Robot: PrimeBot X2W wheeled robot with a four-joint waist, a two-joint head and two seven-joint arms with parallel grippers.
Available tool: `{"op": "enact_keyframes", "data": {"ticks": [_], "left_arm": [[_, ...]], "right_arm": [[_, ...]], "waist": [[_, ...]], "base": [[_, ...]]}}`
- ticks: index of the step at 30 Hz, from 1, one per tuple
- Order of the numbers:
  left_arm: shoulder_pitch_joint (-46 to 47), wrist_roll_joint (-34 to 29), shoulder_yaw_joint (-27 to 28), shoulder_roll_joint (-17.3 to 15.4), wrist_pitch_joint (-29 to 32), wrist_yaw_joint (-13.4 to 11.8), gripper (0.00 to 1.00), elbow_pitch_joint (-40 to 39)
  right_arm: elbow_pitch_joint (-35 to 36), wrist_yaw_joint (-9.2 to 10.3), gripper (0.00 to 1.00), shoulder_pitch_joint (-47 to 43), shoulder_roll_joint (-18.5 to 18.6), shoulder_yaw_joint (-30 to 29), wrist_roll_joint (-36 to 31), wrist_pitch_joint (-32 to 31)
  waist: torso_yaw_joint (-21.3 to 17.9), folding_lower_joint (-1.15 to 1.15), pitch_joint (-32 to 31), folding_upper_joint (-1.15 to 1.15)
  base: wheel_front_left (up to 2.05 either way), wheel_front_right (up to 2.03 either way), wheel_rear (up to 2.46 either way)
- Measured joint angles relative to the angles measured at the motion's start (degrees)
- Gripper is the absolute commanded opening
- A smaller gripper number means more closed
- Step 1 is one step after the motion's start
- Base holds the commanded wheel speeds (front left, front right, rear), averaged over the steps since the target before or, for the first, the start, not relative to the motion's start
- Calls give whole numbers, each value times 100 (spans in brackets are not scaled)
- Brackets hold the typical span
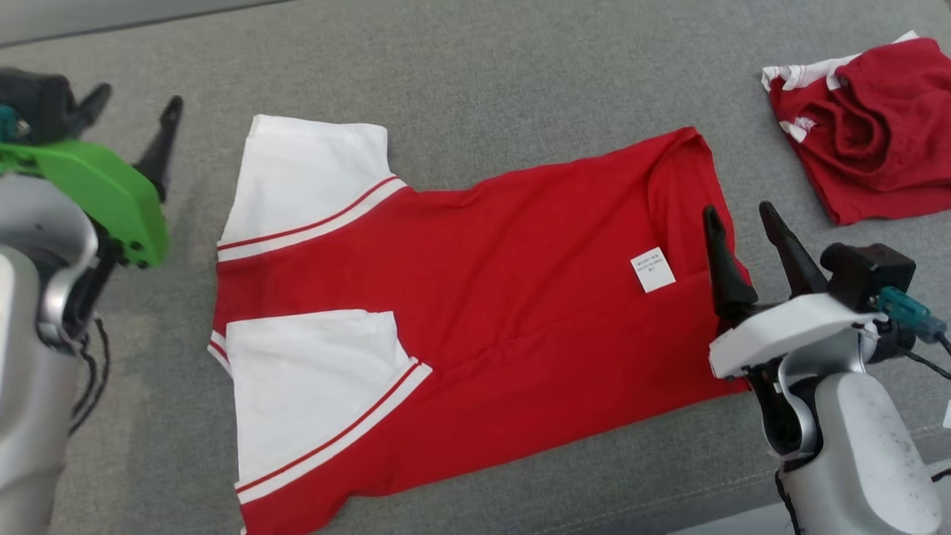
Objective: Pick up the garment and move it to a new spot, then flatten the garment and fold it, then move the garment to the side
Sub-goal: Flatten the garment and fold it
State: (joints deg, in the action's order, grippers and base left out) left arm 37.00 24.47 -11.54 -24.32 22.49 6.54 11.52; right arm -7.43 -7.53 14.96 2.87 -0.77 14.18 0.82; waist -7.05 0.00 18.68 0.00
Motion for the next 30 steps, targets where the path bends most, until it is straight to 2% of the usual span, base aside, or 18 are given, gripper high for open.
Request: {"op": "enact_keyframes", "data": {"ticks": [7,10,18,22,26,27,28,29,30], "left_arm": [[1111,294,-41,-506,716,57,100,900],[1332,414,-191,-753,1038,67,100,1025],[1364,1285,-757,-1181,1951,79,100,755],[1299,1415,-804,-1421,2192,80,100,699],[1210,1505,-803,-1492,2314,80,100,676],[1190,1545,-801,-1491,2334,80,92,662],[1168,1561,-801,-1491,2334,79,61,648],[1144,1580,-802,-1491,2334,79,44,632],[1126,1595,-804,-1483,2332,79,20,616]], "right_arm": [[-196,1,100,409,3,346,220,320],[-240,0,100,489,-1,380,240,422],[-287,0,100,588,2,365,278,586],[-289,0,100,638,2,423,319,622],[-293,0,100,650,0,464,330,637],[-294,0,100,651,0,461,327,637],[-296,0,100,655,1,457,320,637],[-303,0,100,668,0,450,303,634],[-312,0,100,692,0,437,279,631]], "waist": [[-397,0,591,0],[-596,1,792,0],[-1035,1,1153,0],[-1156,1,1251,0],[-1217,1,1289,0],[-1218,1,1285,0],[-1216,0,1282,0],[-1212,1,1278,0],[-1205,1,1273,0]], "base": [[0,0,0],[0,0,0],[0,0,0],[0,0,0],[0,0,0],[0,0,0],[0,0,0],[0,0,0],[0,0,0]]}}
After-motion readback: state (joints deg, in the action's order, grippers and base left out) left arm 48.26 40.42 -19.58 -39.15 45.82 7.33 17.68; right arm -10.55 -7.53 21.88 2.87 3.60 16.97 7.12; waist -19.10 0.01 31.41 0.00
